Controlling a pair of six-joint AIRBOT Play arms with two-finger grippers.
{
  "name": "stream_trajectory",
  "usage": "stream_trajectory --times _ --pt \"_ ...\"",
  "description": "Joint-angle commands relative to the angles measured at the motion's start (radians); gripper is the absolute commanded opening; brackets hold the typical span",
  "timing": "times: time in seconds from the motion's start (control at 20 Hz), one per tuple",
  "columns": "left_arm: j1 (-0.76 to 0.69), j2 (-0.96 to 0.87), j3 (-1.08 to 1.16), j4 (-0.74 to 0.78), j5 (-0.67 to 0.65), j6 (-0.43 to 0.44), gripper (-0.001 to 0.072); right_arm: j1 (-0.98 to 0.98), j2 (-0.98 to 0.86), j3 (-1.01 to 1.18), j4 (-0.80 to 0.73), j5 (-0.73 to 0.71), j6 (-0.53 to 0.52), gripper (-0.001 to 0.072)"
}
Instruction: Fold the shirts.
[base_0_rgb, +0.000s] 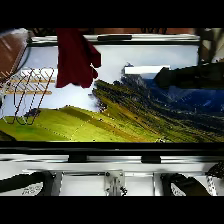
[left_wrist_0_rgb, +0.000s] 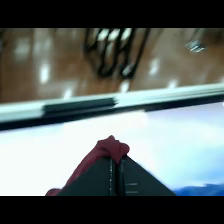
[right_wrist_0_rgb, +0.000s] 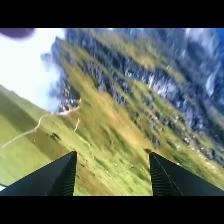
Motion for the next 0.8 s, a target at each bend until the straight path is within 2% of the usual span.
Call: stream_trajectory --times 0.0,0.2,0.25,0.35,0.45,0.5,0.55,0.6,0.75 --pt "-0.141 0.203 -0.007 0.002 -0.203 0.01 0.0035 -0.001 0.189 0.0 -0.081 0.029 0.056 0.0544" --pt "-0.204 0.269 -0.148 0.027 -0.574 -0.053 0.0034 0.0 0.25 -0.002 -0.093 0.218 0.089 0.0544" --pt "-0.216 0.278 -0.205 0.056 -0.628 -0.053 0.0034 0.0 0.249 -0.025 -0.101 0.257 0.089 0.0544" --pt "-0.228 0.294 -0.35 0.126 -0.647 -0.053 0.0034 0.0 0.249 -0.134 -0.106 0.256 0.089 0.0545" --pt "-0.229 0.294 -0.502 0.173 -0.642 -0.072 0.0034 0.0 0.249 -0.307 -0.064 0.158 0.089 0.0547" --pt "-0.229 0.294 -0.573 0.18 -0.632 -0.084 0.0034 0.0 0.248 -0.419 -0.019 0.062 0.089 0.0548" --pt "-0.229 0.294 -0.642 0.188 -0.624 -0.083 0.0034 0.0 0.245 -0.529 0.05 -0.039 0.089 0.0637" --pt "-0.229 0.294 -0.702 0.217 -0.62 -0.083 0.0034 0.0 0.233 -0.622 0.14 -0.122 0.089 0.0666" --pt "-0.229 0.294 -0.845 0.355 -0.621 -0.098 0.0034 0.004 0.131 -0.819 0.393 -0.265 0.029 0.0665"
